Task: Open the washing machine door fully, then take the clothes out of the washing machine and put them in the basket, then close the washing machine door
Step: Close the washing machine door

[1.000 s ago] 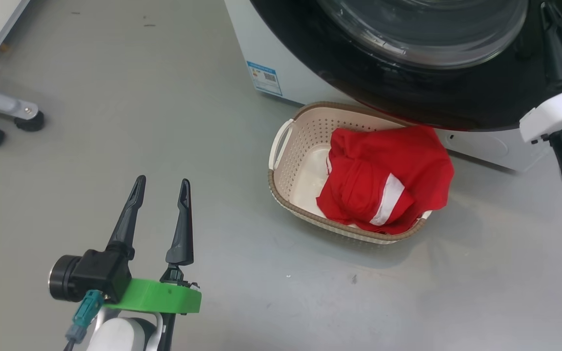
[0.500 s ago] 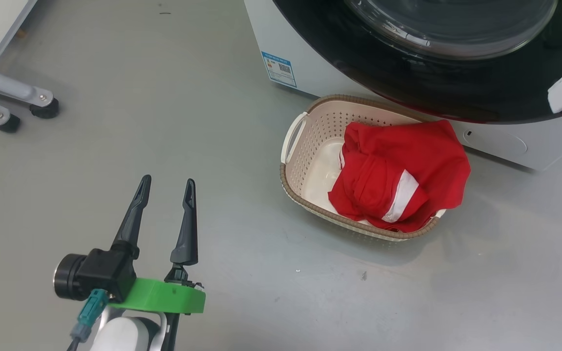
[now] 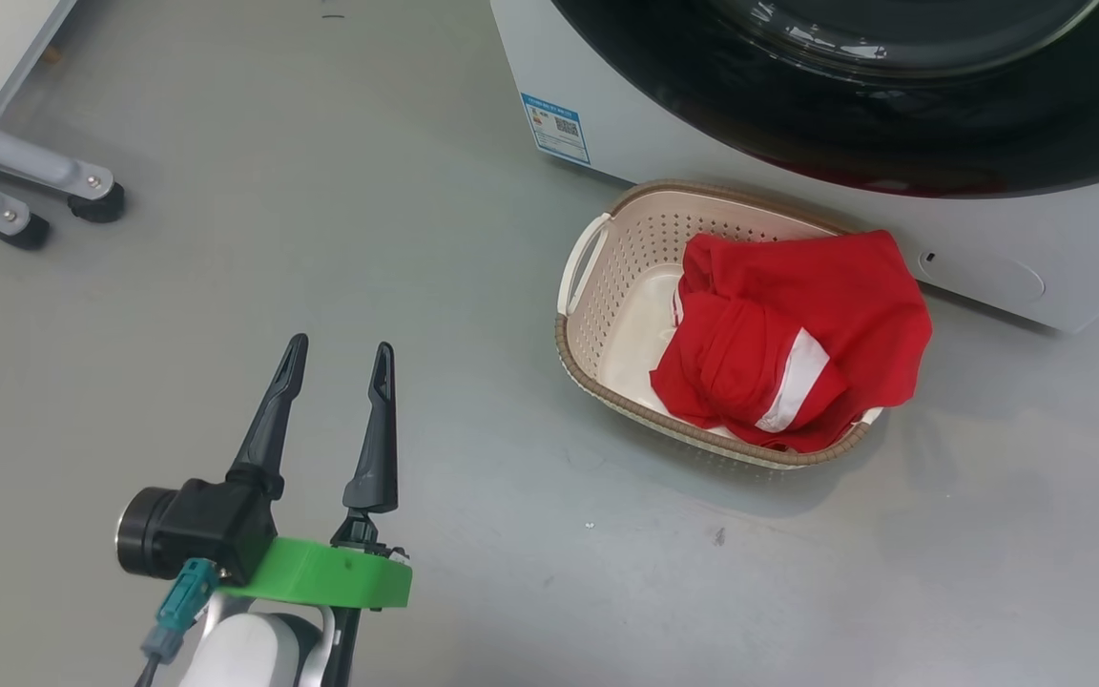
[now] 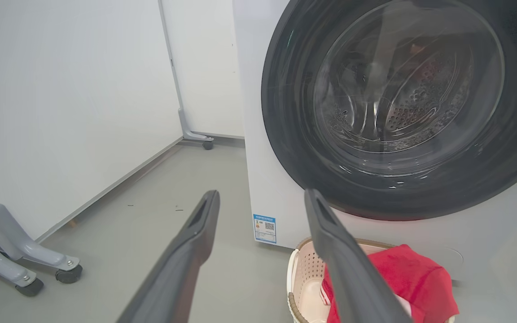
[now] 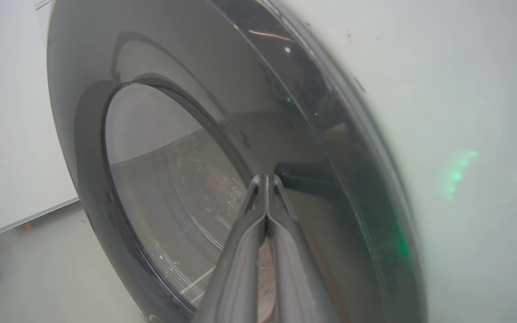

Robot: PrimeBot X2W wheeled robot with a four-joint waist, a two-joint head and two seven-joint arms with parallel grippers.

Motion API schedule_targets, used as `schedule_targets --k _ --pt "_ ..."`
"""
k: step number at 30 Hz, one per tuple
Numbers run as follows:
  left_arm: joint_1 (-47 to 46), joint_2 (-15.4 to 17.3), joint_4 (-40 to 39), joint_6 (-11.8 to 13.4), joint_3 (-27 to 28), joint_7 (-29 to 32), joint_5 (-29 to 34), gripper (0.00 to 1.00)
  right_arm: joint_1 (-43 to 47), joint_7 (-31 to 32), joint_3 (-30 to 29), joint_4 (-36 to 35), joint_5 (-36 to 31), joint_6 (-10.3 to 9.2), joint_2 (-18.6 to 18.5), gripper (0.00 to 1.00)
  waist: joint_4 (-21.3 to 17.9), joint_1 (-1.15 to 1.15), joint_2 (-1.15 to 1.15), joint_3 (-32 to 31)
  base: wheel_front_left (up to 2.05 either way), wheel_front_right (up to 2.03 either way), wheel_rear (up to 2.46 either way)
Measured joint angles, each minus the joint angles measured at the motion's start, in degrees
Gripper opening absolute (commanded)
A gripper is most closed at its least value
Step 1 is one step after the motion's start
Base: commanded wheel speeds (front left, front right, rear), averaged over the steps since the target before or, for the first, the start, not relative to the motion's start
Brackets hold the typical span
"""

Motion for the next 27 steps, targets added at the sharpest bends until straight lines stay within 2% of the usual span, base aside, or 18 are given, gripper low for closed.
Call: schedule_targets --k 5,14,20,27 --pt "-0.04 -0.02 -0.01 0.07 -0.43 0.00 -0.26 1.00 -1.15 -0.12 -0.19 1.22 0.57 0.59 0.23 0.00 0.18 0.00 0.00 0.17 0.00 0.00 0.00" --pt "-0.20 -0.05 -0.01 0.53 -0.53 0.00 -1.22 1.00 -1.66 -2.46 1.80 2.88 1.07 0.24 0.86 0.00 0.08 0.00 0.00 -0.10 0.00 0.00 0.00" --pt "-0.19 -0.05 0.26 0.58 -0.15 0.00 -1.08 1.00 -0.48 -5.50 5.30 1.49 4.71 -0.11 4.90 0.00 -1.39 0.00 0.00 -0.84 0.00 0.00 0.00" --pt "-0.19 -0.07 0.70 0.58 0.71 0.00 0.90 1.00 5.24 -9.91 9.37 -2.38 7.05 -0.11 8.91 0.00 -4.57 0.00 0.00 -1.57 0.00 0.00 0.00"
